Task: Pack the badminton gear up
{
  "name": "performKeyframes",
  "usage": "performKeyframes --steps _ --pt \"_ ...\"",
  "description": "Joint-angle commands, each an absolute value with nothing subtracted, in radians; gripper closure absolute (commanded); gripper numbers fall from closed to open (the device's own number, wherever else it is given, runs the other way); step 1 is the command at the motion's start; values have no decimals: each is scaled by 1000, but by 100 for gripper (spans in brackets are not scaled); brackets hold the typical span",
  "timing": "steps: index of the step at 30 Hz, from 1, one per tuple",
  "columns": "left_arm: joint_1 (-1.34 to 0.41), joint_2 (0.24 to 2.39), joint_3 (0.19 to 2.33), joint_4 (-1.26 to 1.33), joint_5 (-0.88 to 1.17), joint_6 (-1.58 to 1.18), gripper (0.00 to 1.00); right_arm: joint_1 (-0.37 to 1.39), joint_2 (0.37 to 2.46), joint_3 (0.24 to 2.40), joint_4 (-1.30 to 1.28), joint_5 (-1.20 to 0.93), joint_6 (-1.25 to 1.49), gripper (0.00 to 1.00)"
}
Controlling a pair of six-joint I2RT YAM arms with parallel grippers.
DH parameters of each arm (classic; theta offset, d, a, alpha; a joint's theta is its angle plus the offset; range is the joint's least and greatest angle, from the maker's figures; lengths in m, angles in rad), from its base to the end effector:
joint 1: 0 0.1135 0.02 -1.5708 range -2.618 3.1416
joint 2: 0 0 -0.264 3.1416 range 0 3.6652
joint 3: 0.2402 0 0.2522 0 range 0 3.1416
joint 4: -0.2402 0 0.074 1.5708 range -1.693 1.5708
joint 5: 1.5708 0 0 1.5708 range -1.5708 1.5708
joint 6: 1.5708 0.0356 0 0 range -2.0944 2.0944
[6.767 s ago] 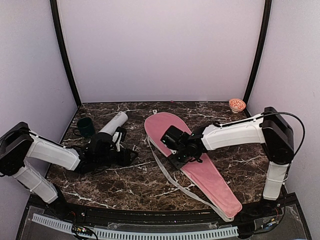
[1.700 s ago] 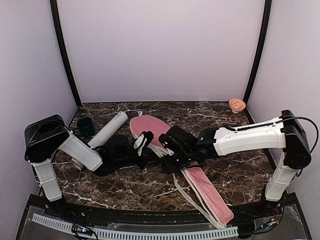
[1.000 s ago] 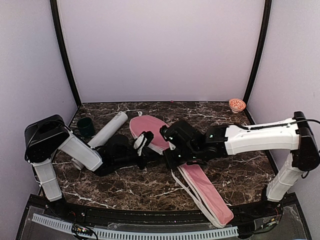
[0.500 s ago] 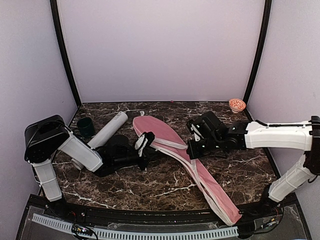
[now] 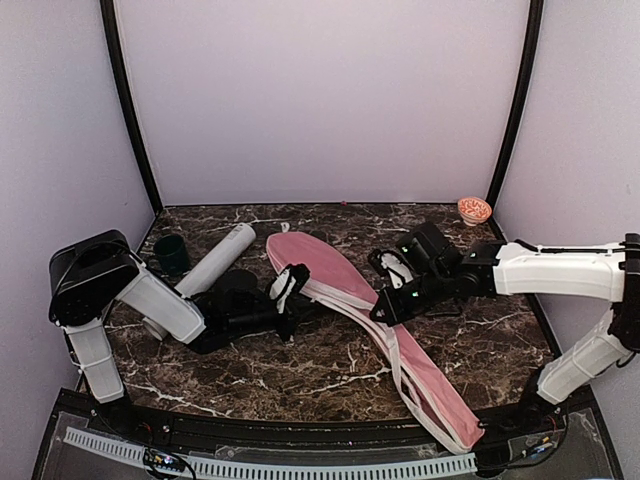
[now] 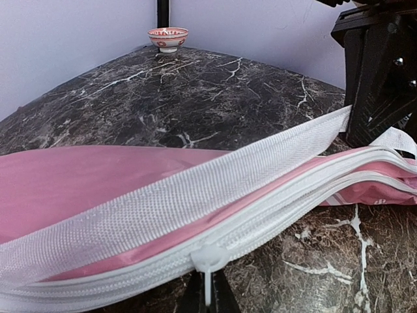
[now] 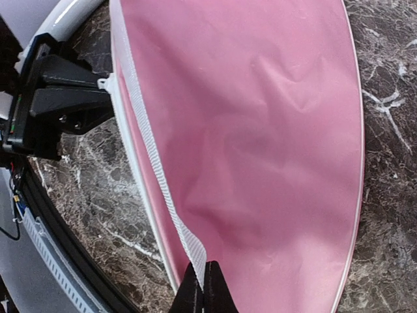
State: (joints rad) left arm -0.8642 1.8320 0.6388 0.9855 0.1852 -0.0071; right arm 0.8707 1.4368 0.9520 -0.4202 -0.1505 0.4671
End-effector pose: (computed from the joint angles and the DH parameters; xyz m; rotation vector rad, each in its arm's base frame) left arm 0.2163 -0.2635 0.1405 0.8904 1.6155 -0.7846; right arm 0.1872 0.2305 0.2282 -0.5916 2.5513 0.7162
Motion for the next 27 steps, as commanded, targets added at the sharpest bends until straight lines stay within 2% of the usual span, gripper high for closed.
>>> performKeyframes --steps 1,7,14,19,20,24,27 --pt "-864 1789 646 1003 172 0 100 864 1345 958 -485 -278 450 100" --pt "-862 1793 647 1002 171 2 100 851 1287 988 -554 -311 473 100" --pt "-862 1793 655 996 173 5 100 821 1352 1003 -727 -151 391 100" --pt "-862 1796 659 993 179 5 100 821 1406 985 -735 6 380 100" --pt "-862 1798 660 993 181 5 100 822 1418 983 -731 18 380 97" --pt "-862 1798 665 983 190 8 100 829 1442 989 -705 26 379 69" --pt "-862 1796 667 978 191 10 100 841 1414 1016 -699 33 374 67"
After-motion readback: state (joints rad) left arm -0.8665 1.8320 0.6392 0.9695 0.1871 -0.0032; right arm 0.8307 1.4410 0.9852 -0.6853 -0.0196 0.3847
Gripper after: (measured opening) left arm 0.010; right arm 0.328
